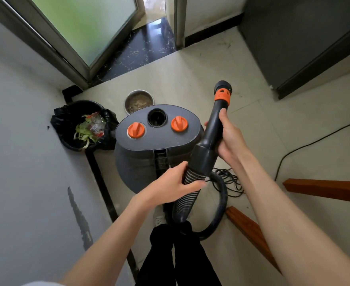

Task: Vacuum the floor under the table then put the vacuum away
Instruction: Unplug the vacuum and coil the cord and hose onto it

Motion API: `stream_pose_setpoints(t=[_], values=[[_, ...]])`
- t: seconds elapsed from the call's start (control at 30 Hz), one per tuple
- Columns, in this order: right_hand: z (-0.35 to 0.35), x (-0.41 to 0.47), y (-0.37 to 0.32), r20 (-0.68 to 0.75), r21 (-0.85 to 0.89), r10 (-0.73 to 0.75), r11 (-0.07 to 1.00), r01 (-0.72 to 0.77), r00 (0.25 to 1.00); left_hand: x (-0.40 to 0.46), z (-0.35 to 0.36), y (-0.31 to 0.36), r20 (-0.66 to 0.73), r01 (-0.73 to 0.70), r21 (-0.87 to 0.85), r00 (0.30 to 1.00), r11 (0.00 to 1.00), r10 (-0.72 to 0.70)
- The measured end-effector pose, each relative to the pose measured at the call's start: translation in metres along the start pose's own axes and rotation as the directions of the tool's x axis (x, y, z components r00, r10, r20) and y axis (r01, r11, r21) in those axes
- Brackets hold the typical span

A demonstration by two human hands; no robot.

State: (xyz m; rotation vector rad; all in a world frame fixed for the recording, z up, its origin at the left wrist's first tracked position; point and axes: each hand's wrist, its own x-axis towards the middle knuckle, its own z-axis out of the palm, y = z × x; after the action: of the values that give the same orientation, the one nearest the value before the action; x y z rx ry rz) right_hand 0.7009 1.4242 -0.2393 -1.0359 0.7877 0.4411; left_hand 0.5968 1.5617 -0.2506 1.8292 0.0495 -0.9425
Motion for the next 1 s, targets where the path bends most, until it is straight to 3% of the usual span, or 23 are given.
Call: stream_pose_setpoints(t=[0.1,0.27,0.43,0.5,0.63,0.83,1.0], values=[[-0.002,-0.024,0.006,0.100,0.019,-0.023,1.000,0.021,0.995,-0.018,-0.004,0.014,-0.066,-0.046,-0.040,0.997,0.998,0.044],[-0.029,-0.076,0.027,0.238,-0.302,-0.070,0.943,0.142,0.969,-0.044,-0.016,0.041,-0.119,-0.143,-0.030,0.983,0.989,0.139],[-0.072,-0.111,0.060,0.315,-0.598,0.111,0.795,0.106,0.943,-0.065,-0.023,0.078,-0.146,-0.269,-0.018,0.954,0.963,0.263],[-0.078,-0.124,0.067,0.393,-0.597,0.173,0.795,0.108,0.903,-0.071,-0.023,0.094,-0.147,-0.307,-0.029,0.943,0.951,0.299],[-0.075,-0.137,0.063,0.506,-0.665,0.097,0.677,0.316,0.857,-0.080,-0.018,0.113,-0.128,-0.339,-0.031,0.934,0.940,0.332],[-0.071,-0.142,0.089,0.485,-0.739,0.053,0.559,0.376,0.873,-0.096,0.003,0.106,-0.129,-0.317,-0.049,0.943,0.947,0.308],[-0.079,-0.157,0.105,0.505,-0.739,-0.013,0.510,0.440,0.863,-0.113,0.018,0.097,-0.246,-0.301,-0.085,0.930,0.950,0.273]])
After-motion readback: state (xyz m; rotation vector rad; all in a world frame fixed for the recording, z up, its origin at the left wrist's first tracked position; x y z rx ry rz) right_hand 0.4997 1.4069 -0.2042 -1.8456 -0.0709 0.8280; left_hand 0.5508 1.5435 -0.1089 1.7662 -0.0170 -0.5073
